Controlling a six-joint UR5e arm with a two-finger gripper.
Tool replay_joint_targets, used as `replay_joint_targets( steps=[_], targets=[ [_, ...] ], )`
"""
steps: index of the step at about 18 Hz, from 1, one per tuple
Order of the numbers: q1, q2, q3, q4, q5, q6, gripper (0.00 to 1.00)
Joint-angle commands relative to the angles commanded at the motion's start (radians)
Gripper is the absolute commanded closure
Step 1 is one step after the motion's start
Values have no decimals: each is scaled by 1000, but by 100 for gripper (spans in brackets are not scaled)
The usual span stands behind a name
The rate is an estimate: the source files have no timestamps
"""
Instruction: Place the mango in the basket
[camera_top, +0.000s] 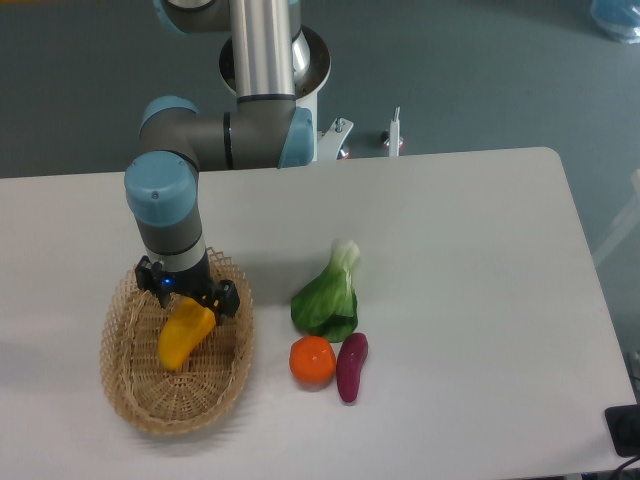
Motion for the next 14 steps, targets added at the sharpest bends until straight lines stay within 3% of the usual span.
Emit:
replay_joint_targets(
  steps=[11, 14],
  targets=[
    [61, 12, 112, -6, 60, 3, 0],
    [77, 35, 101, -3, 61, 9, 0]
  ],
)
